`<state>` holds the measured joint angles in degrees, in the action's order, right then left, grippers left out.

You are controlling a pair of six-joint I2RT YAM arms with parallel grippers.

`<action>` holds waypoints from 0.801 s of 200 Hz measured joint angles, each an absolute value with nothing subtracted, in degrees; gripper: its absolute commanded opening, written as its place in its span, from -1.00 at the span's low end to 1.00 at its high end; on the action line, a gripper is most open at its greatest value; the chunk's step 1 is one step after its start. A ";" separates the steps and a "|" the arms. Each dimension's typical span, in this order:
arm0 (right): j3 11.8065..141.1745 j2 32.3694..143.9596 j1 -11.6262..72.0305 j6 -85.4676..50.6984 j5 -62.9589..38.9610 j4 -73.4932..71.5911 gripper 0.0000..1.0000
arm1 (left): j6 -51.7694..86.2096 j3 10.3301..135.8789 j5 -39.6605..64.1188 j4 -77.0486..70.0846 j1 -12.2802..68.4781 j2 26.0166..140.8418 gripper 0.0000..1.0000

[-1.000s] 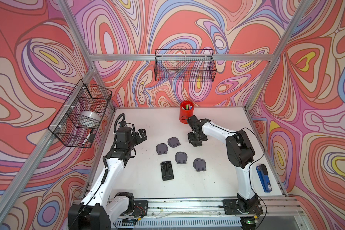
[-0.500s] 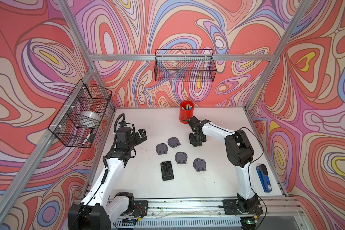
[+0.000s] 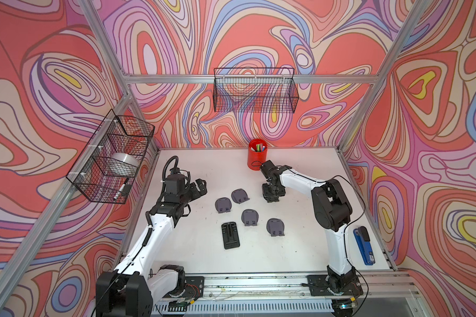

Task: Open the phone stand
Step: Pick up the phone stand at the center of the board.

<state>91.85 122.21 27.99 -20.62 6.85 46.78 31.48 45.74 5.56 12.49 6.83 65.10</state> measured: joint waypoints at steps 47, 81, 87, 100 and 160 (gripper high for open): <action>89.01 114.76 27.75 -20.53 4.05 46.87 -0.54 | 35.44 52.42 10.46 12.56 16.97 72.40 1.00; 85.17 104.31 27.77 -20.40 1.15 46.24 -0.56 | 40.77 55.48 16.05 9.26 23.59 80.95 1.00; 84.71 102.45 27.77 -20.38 0.54 46.11 -0.56 | 41.98 55.57 17.10 8.05 24.38 82.19 0.97; 84.01 99.02 27.77 -20.38 -0.58 45.78 -0.57 | 44.97 55.68 19.75 4.97 25.93 84.97 0.68; 83.22 92.64 27.75 -20.49 -4.08 45.45 -0.59 | 52.21 60.93 25.34 -5.41 31.33 92.73 -0.19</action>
<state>83.22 92.64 27.75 -20.49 -4.08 45.45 52.21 60.93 25.34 -5.41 31.33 92.73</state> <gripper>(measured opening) 0.602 0.441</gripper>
